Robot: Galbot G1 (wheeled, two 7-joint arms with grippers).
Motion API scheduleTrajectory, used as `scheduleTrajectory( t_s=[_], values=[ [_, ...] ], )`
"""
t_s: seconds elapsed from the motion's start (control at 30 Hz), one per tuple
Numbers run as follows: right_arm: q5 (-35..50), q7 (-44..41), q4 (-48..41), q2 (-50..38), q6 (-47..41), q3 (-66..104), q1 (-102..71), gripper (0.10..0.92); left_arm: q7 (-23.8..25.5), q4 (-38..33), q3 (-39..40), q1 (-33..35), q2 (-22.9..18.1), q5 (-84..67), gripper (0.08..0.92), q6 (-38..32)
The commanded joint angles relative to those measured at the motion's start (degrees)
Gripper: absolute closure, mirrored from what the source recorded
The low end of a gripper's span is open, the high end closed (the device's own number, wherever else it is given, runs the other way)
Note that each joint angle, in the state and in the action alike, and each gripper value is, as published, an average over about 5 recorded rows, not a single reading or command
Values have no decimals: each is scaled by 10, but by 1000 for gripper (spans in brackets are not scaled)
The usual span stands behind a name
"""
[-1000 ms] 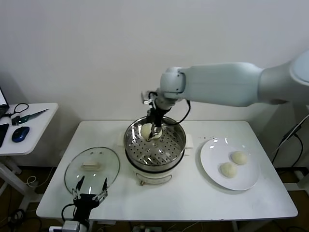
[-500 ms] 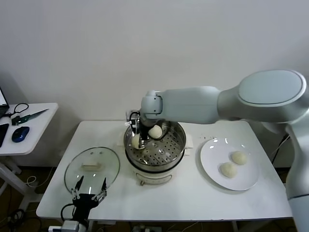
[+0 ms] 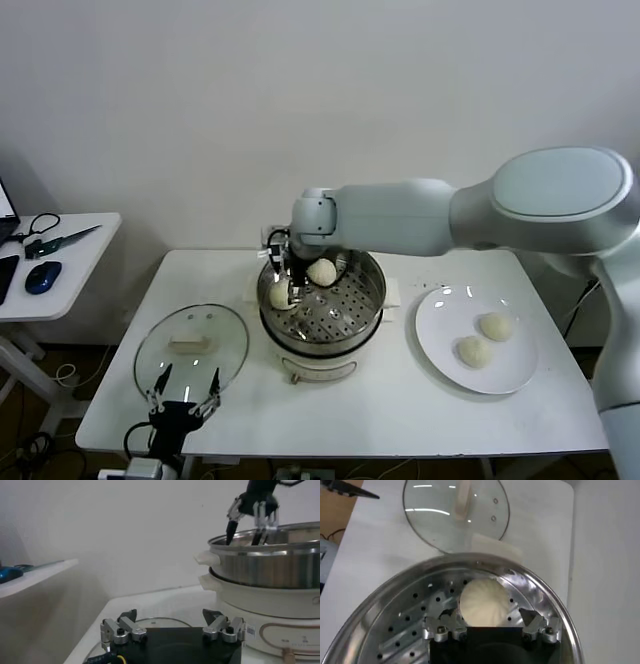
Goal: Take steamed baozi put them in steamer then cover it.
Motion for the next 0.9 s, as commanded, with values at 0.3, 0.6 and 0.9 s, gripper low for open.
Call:
scheduleTrajectory(
  t_s=[0.3,0.6,0.9],
  values=[
    [-165,-125,170,-413,101,-148,126,203,1,-12,3,3,-5,1,177,2],
    [-293,-112,115,-518,101,-20,-76,203,2,-12,9,2,-10,13,177,3],
    [-354,-106,50,-507,100,118,-232,203,2,-10,11,7,-14,20,177,2]
  ],
)
